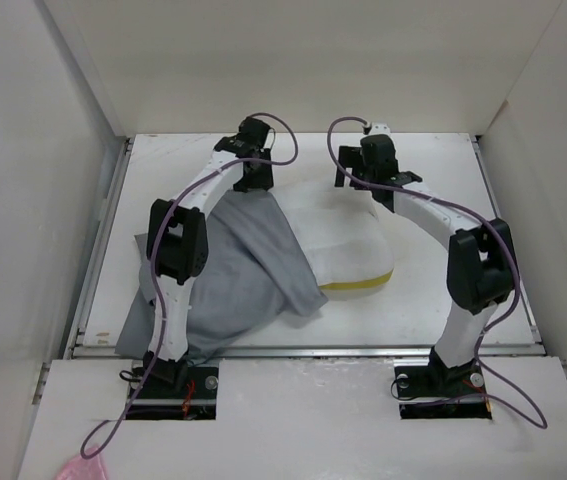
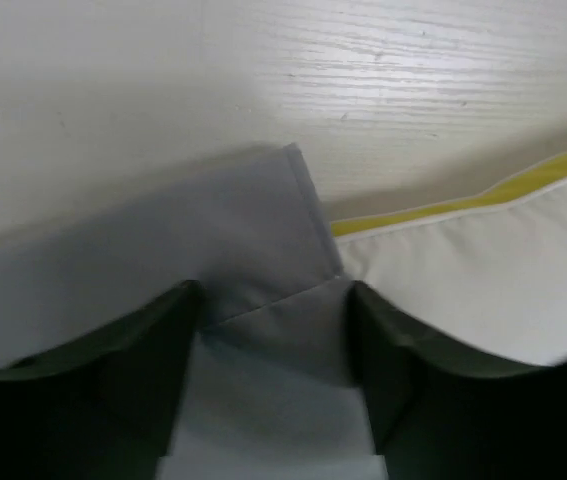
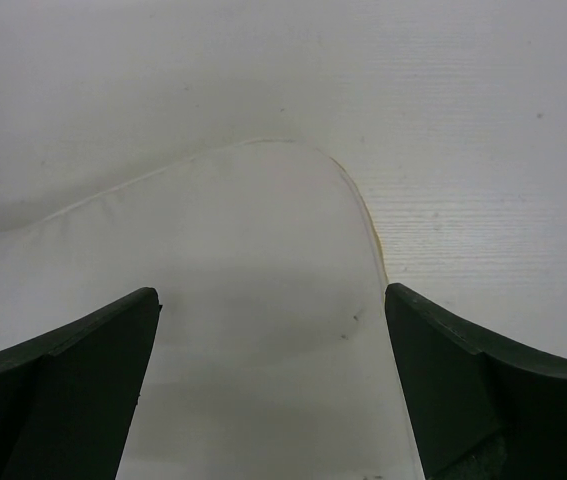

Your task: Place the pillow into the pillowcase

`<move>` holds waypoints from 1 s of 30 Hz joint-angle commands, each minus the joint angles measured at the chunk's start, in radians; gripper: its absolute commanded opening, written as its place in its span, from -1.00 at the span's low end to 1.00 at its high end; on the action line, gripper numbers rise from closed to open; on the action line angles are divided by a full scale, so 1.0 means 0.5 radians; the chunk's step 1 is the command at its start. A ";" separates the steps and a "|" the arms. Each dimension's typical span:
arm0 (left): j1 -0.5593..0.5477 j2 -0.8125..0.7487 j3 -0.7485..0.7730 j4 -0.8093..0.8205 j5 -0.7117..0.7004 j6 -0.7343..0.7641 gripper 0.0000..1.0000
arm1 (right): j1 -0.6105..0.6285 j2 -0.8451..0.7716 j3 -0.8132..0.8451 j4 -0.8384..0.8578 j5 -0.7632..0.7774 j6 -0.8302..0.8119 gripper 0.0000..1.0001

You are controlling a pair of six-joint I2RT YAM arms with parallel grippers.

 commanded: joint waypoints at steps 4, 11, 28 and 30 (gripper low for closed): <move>-0.074 0.133 0.273 -0.126 -0.076 0.030 -0.90 | 0.008 0.177 0.120 -0.016 -0.339 0.067 1.00; -0.092 -0.011 0.255 -0.021 -0.058 0.030 -1.00 | 0.063 0.343 0.159 -0.010 -0.668 -0.010 -0.15; -0.589 -0.238 0.798 0.086 0.381 0.254 -1.00 | 0.100 -0.369 -0.988 2.388 -1.570 0.698 -1.00; -0.694 -0.238 0.853 0.114 0.430 0.278 -1.00 | 0.118 -0.323 -1.006 2.551 -1.680 0.757 -1.00</move>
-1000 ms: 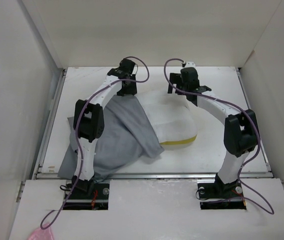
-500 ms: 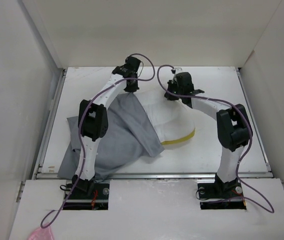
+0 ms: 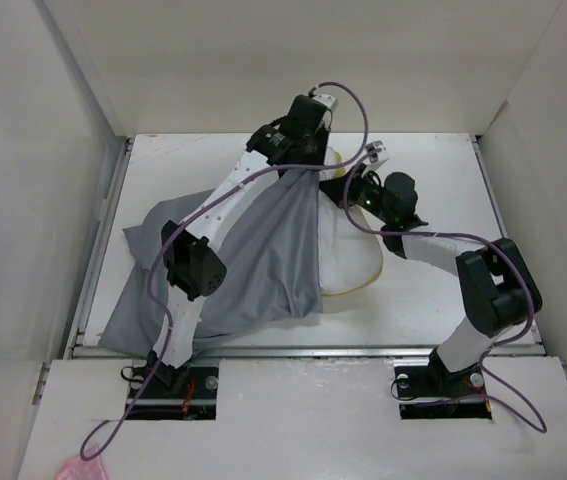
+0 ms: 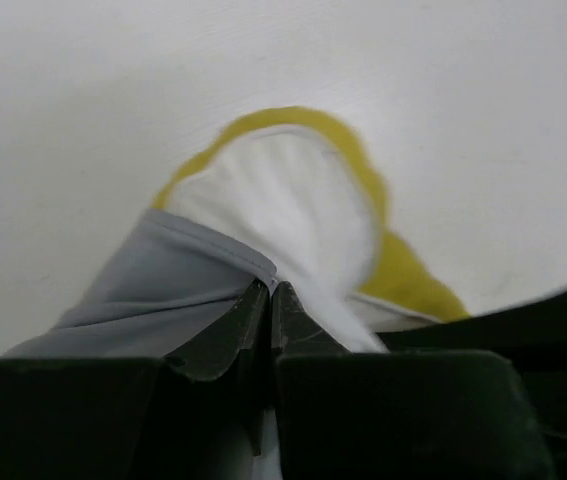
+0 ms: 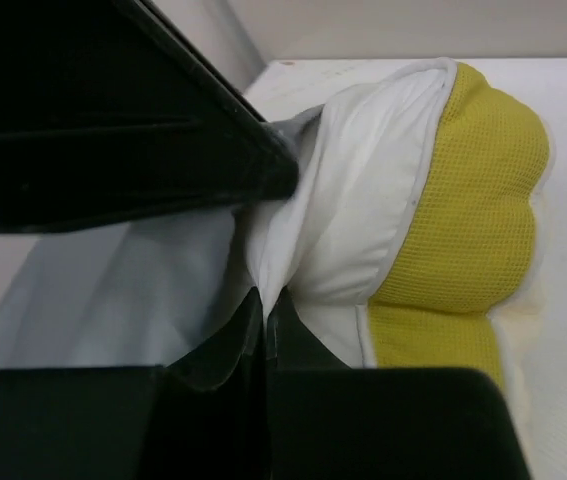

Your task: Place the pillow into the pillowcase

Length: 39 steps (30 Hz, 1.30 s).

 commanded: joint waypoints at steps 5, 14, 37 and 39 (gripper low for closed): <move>-0.276 -0.078 0.415 0.307 0.592 0.000 -1.00 | 0.217 0.057 -0.088 0.893 -0.352 0.392 -1.00; -0.316 -0.072 0.394 0.559 0.855 -0.117 -1.00 | 0.242 -0.004 -0.323 0.978 0.147 0.616 -1.00; -0.279 -1.313 -1.473 0.516 -0.293 -0.438 1.00 | -0.124 -0.649 -0.199 -1.287 1.470 0.545 0.86; -0.279 -1.504 -1.918 0.537 -0.366 -0.690 1.00 | -0.124 -0.710 -0.220 -1.444 1.510 0.506 0.86</move>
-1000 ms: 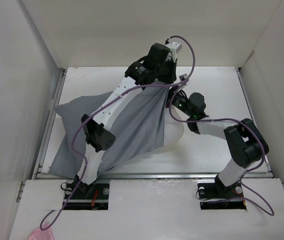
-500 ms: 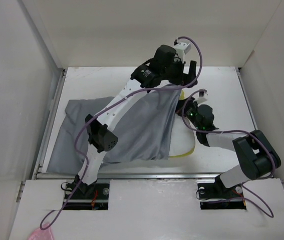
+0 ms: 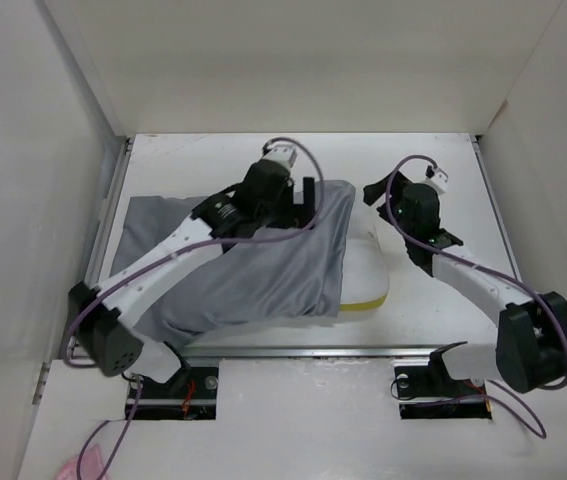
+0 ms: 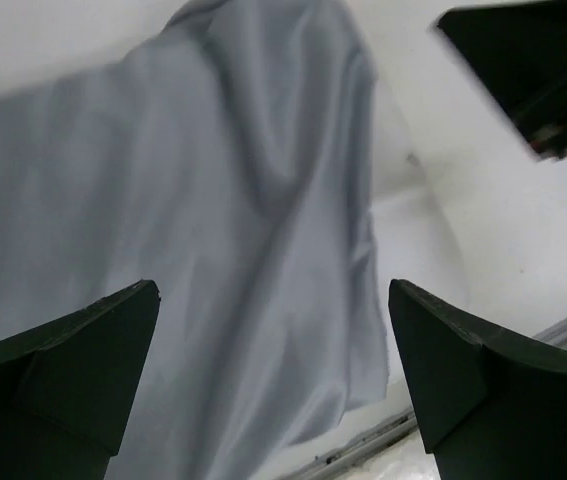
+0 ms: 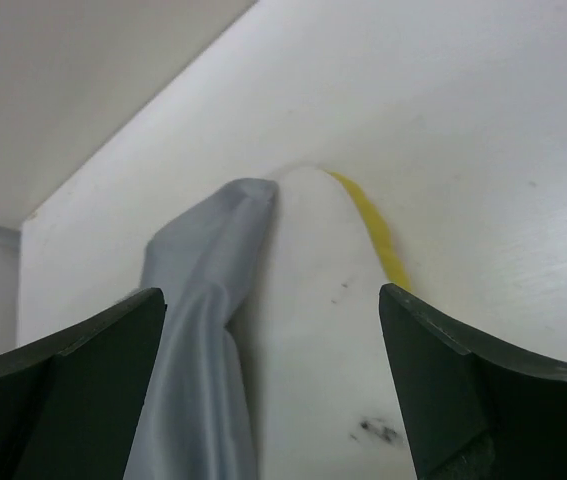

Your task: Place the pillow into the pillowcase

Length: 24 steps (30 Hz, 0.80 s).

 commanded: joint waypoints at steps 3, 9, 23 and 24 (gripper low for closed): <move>0.056 -0.602 -0.815 -0.007 -0.292 -0.664 1.00 | -0.027 -0.242 -0.069 -0.548 0.144 -0.141 0.86; 0.133 -0.782 -1.447 0.188 -0.170 -0.930 1.00 | -0.027 -0.436 -0.272 -0.500 -0.223 -0.371 0.86; 0.643 0.483 -0.305 0.374 -0.283 -0.151 1.00 | -0.027 -0.283 -0.269 -0.288 -0.439 -0.552 0.86; 0.643 0.483 -0.224 0.352 -0.283 -0.050 1.00 | -0.027 -0.243 -0.220 -0.288 -0.439 -0.552 0.86</move>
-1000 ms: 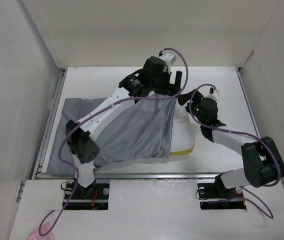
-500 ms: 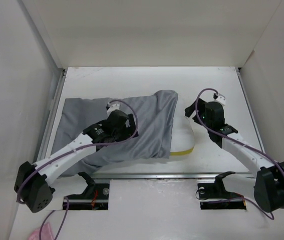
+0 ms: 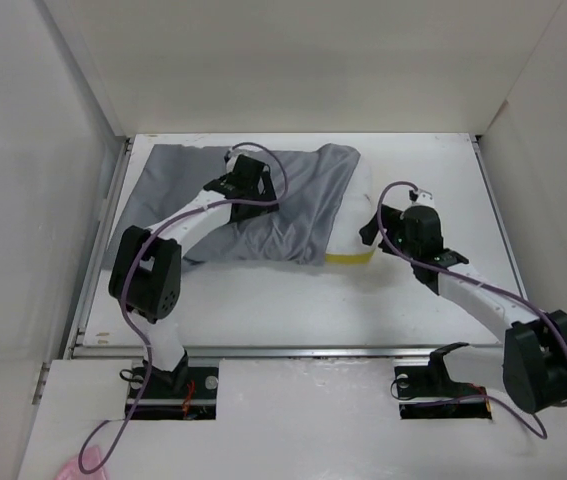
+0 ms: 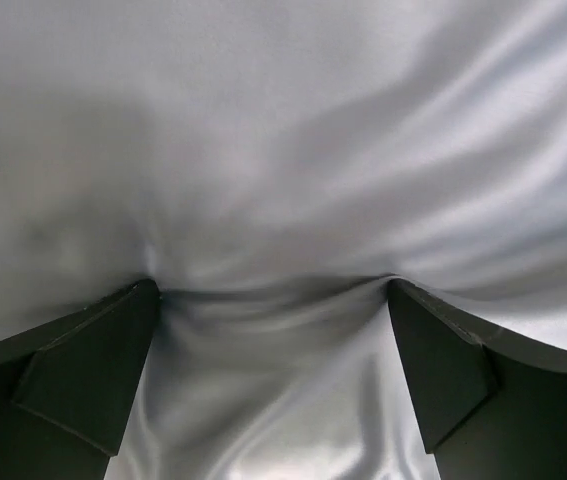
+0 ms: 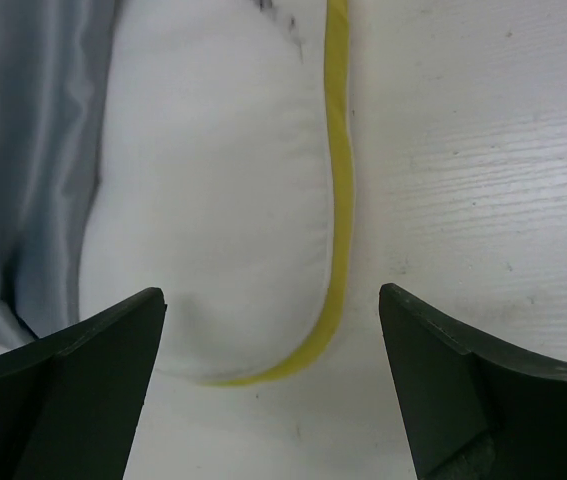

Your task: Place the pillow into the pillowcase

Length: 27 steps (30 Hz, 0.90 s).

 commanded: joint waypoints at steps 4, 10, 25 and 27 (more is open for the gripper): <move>-0.095 -0.020 0.433 0.035 -0.135 0.453 1.00 | -0.010 0.285 0.180 0.237 -0.145 -0.093 0.86; -0.423 -0.259 0.286 0.017 -0.157 0.420 1.00 | -0.010 0.608 0.370 0.308 -0.112 0.014 0.86; -0.755 -0.027 0.046 0.345 -0.156 0.049 0.37 | -0.010 0.578 0.266 0.581 -0.449 0.167 -1.00; -0.755 0.035 0.095 0.367 -0.175 0.049 0.30 | -0.010 0.525 0.248 0.602 -0.449 0.167 -1.00</move>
